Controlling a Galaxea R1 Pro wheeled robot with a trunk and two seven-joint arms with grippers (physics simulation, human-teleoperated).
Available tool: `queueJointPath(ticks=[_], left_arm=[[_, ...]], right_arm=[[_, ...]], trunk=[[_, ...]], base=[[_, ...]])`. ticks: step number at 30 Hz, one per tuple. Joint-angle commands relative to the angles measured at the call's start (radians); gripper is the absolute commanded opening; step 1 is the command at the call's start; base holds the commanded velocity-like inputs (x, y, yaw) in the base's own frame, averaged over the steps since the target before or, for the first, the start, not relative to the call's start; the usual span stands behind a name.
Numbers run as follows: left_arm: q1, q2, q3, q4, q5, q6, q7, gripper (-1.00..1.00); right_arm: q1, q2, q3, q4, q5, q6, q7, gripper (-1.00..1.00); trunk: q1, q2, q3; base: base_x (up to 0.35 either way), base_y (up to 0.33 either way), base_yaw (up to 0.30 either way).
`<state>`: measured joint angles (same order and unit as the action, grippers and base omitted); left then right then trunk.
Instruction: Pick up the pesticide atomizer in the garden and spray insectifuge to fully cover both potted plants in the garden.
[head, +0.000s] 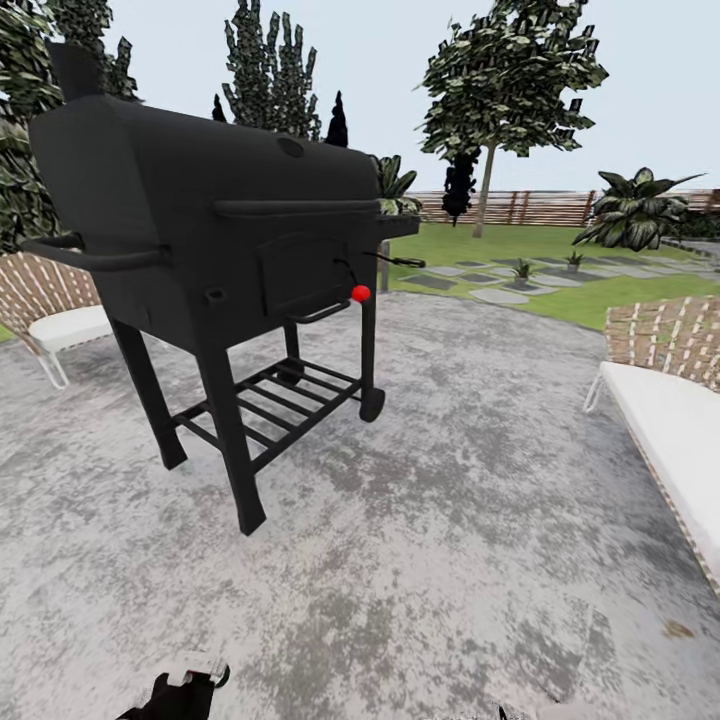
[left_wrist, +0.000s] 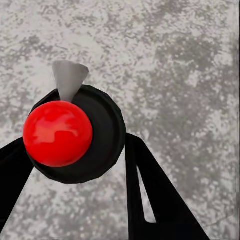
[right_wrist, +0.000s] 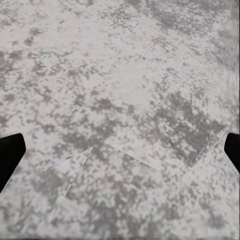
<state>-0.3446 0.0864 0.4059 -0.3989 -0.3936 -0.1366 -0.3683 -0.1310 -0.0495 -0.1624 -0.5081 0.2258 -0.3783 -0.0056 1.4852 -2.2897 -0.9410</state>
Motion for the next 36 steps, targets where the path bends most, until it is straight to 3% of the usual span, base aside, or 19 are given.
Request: queueJointPath(ticks=[1,6,9,12,36], left_arm=[[-0.001,-0.001,0.008,0.0,-0.01,-0.009,-0.006,-1.0],[-0.001,0.001,0.009,0.0,-0.01,-0.012,0.012,-1.0],[-0.001,-0.001,0.007,0.003,-0.009,-0.013,0.089,-1.0],[-0.001,-0.002,0.007,0.02,-0.009,-0.015,0.112,-1.0],[-0.001,-0.001,0.008,0.032,-0.007,-0.018,0.112,-1.0]], right_arm=[[-0.001,0.001,-0.005,0.001,0.01,-0.004,-0.001,1.0],[-0.001,0.001,-0.005,0.002,0.01,-0.004,-0.001,1.0],[-0.001,0.001,-0.005,0.001,0.01,-0.004,-0.001,1.0],[-0.001,0.0,-0.005,0.002,0.01,-0.004,-0.001,1.0],[-0.001,0.004,-0.005,0.002,0.01,-0.004,-0.001,1.0]], trunk=[[0.0,0.0,0.0],[0.0,0.0,0.003],[0.0,0.0,0.005],[0.0,0.0,0.006],[0.0,0.0,0.009]], base=[[0.0,0.0,-0.283],[0.0,0.0,-0.284],[0.011,0.0,-0.284],[0.112,0.0,-0.286],[0.322,0.0,-0.296]])
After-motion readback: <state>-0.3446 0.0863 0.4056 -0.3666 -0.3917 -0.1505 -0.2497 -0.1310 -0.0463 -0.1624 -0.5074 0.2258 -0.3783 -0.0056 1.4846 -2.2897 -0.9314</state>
